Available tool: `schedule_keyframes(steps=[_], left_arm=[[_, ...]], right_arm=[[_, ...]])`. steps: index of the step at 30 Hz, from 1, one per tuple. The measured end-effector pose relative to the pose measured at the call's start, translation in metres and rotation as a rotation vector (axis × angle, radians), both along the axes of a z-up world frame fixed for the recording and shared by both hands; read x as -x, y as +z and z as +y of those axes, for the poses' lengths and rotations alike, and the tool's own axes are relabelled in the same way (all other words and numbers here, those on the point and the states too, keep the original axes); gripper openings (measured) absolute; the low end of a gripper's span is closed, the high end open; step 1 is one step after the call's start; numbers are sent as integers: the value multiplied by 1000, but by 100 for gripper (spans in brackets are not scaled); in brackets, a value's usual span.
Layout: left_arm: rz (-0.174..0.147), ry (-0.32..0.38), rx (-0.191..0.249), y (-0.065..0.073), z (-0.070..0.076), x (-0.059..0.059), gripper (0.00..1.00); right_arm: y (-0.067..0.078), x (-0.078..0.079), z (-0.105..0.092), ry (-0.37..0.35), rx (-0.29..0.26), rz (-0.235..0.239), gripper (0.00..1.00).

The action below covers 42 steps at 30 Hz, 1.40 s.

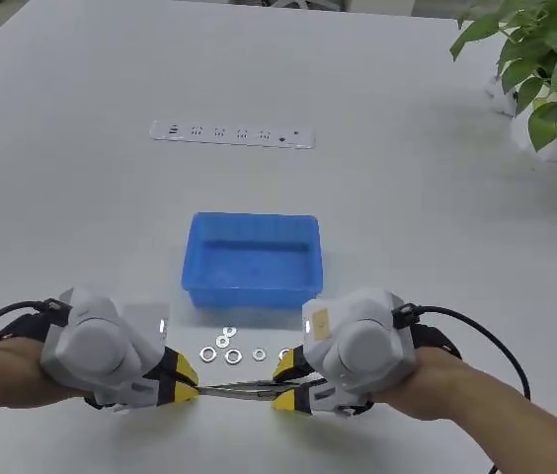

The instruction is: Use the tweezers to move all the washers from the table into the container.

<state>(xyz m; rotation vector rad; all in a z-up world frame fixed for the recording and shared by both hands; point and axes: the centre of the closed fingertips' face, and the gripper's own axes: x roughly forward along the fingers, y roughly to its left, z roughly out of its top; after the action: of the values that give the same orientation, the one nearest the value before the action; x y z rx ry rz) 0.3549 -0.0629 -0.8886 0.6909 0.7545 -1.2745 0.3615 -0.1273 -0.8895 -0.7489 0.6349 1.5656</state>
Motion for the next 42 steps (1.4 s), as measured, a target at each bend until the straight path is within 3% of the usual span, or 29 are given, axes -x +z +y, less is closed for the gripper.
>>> schedule_keyframes(steps=[12, 25, 42], left_arm=[[-6, -18, -6, 3, 0, 1, 6], [28, -13, 23, 26, -4, 4, 5], [-3, -19, 64, 59, -17, 2, 5]], right_arm=[[0, -1, -1, -3, 3, -4, 12], [-1, 0, -2, 11, 21, -18, 14], [4, 5, 9, 41, 12, -22, 12]])
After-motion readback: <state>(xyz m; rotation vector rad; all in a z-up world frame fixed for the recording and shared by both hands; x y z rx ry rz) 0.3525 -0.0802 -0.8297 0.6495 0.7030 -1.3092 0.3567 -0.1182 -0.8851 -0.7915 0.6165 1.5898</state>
